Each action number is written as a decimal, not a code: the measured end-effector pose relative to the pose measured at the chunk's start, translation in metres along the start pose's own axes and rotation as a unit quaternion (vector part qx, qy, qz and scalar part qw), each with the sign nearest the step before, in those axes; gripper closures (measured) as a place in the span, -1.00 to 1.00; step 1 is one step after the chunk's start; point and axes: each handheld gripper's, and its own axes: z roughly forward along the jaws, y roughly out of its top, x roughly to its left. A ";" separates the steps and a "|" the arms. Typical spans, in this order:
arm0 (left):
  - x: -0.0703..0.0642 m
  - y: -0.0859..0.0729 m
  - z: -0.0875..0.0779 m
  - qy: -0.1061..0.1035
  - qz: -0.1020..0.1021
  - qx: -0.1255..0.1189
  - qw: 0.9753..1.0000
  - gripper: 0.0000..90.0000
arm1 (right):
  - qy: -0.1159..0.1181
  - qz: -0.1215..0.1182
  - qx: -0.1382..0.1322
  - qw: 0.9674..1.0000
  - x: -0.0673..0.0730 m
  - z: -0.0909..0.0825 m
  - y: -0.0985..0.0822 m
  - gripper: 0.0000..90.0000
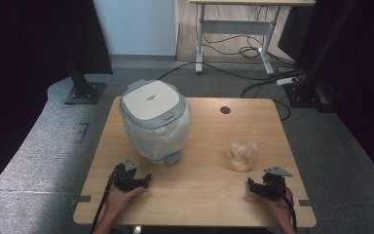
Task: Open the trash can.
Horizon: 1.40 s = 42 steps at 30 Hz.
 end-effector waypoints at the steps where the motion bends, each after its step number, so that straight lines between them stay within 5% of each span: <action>1: 0.000 0.000 0.000 0.002 -0.001 -0.001 1.000 -0.49 | -0.001 0.001 -0.001 1.000 0.000 0.000 0.000 -0.61; 5: 0.003 0.001 -0.009 0.029 -0.022 -0.033 0.999 -0.15 | -0.001 0.001 0.000 1.000 -0.001 0.000 0.000 -0.60; 8: 0.007 0.003 -0.024 0.014 -0.042 -0.081 0.996 -0.02 | -0.001 0.001 -0.001 1.000 0.000 0.000 0.000 -0.60; 12: 0.009 0.004 -0.040 -0.011 -0.044 -0.121 0.992 0.33 | -0.001 0.001 -0.001 1.000 0.000 0.000 0.000 -0.60; 19: 0.009 0.009 -0.052 -0.024 -0.044 -0.142 0.989 0.61 | 0.000 0.000 -0.001 1.000 -0.001 0.000 0.001 -0.59; 27: 0.004 0.019 -0.074 -0.005 -0.039 -0.173 0.984 0.79 | 0.002 -0.002 -0.002 1.000 -0.001 0.001 0.001 -0.58; 42: 0.007 0.030 -0.102 -0.050 -0.038 -0.206 0.977 0.98 | 0.002 -0.003 -0.002 1.000 -0.001 0.001 0.001 -0.58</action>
